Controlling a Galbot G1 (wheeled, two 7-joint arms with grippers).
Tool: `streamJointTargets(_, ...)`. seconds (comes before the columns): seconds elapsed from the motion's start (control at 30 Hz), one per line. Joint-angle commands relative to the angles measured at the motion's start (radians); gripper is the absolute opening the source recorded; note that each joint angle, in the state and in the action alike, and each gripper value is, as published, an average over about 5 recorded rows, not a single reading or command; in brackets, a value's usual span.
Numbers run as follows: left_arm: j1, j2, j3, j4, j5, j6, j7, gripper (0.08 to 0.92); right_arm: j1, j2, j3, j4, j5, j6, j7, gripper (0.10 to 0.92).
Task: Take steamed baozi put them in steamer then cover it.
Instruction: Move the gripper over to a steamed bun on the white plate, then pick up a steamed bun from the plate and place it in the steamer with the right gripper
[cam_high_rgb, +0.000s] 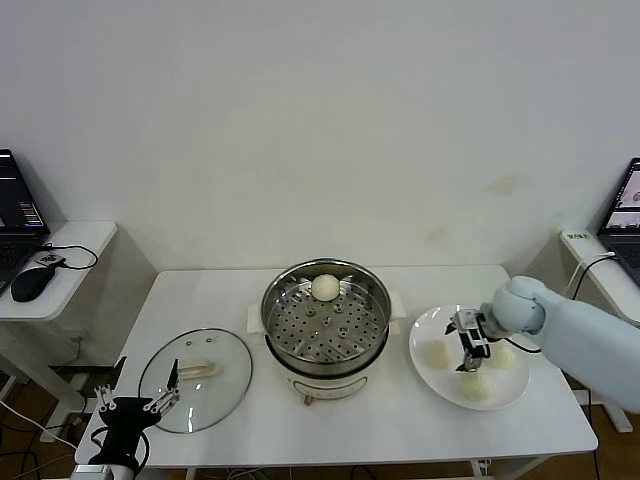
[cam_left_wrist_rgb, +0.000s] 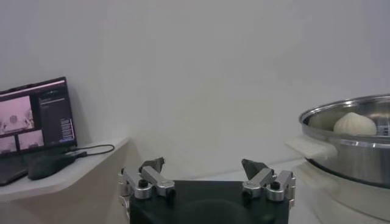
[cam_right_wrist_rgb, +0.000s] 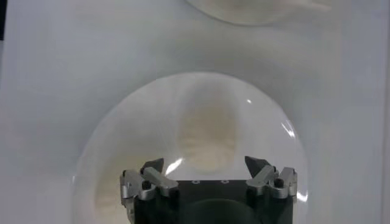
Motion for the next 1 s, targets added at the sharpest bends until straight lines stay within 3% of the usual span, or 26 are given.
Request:
streamJointTargets(0.03,-0.001,-0.001,0.000,0.000,0.000,0.000,0.000,0.823,-0.036,0.066,0.025,-0.062,-0.016,0.002,0.009,0.807)
streamJointTargets(0.6,-0.006,-0.005,0.000,0.010,-0.001,-0.001,-0.001,0.823,0.007,0.050,0.024,-0.047,-0.008,-0.013,-0.022,0.597)
streamJointTargets(1.0,-0.006,-0.001,0.001,0.002,-0.001,-0.001,0.000,0.823,0.448,-0.136,-0.180,0.148,0.208,-0.069,-0.126,0.596)
